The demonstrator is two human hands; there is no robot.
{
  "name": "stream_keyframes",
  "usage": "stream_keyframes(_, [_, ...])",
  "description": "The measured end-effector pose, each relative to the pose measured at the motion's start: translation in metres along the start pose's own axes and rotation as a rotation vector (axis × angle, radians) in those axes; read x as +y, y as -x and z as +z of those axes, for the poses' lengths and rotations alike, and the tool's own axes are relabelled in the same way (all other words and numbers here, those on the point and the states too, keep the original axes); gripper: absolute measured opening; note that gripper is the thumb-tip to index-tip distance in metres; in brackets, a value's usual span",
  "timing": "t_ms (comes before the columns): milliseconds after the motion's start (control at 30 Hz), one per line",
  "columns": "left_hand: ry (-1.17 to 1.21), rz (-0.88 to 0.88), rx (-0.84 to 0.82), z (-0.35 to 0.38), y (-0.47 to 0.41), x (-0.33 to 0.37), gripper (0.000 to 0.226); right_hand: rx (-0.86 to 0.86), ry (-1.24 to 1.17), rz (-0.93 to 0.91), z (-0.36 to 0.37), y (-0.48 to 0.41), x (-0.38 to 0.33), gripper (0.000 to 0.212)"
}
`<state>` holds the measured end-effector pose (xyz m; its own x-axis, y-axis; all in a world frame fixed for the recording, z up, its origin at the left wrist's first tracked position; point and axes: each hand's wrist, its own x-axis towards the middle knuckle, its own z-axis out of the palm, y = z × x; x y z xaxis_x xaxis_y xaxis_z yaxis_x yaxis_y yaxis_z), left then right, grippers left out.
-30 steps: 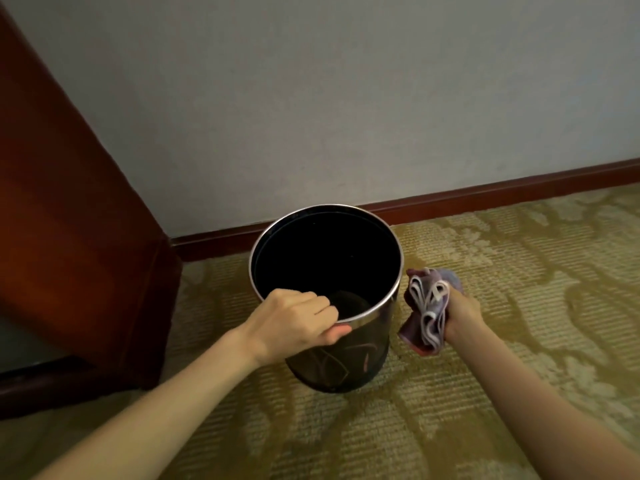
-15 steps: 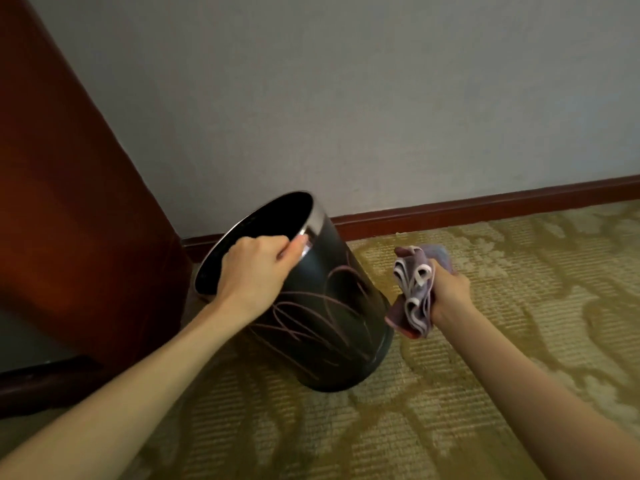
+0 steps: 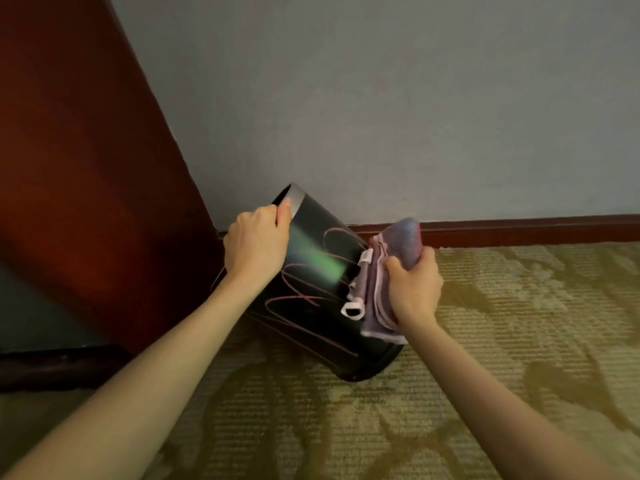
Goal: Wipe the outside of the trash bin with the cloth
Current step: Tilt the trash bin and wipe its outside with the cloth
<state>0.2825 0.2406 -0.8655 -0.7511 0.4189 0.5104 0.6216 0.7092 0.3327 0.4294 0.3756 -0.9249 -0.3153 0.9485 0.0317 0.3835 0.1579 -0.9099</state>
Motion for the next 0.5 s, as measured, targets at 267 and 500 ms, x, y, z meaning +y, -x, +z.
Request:
stream_keyframes(267, [0.004,-0.024,0.045,0.001,-0.011,-0.023,0.055,0.021,0.211,-0.370,0.025,0.029,-0.004,0.034])
stream_keyframes(500, [0.123,0.012,0.022,-0.004,0.000,-0.032,0.049,-0.104,0.438,-0.208,0.028,-0.038,-0.010,0.036])
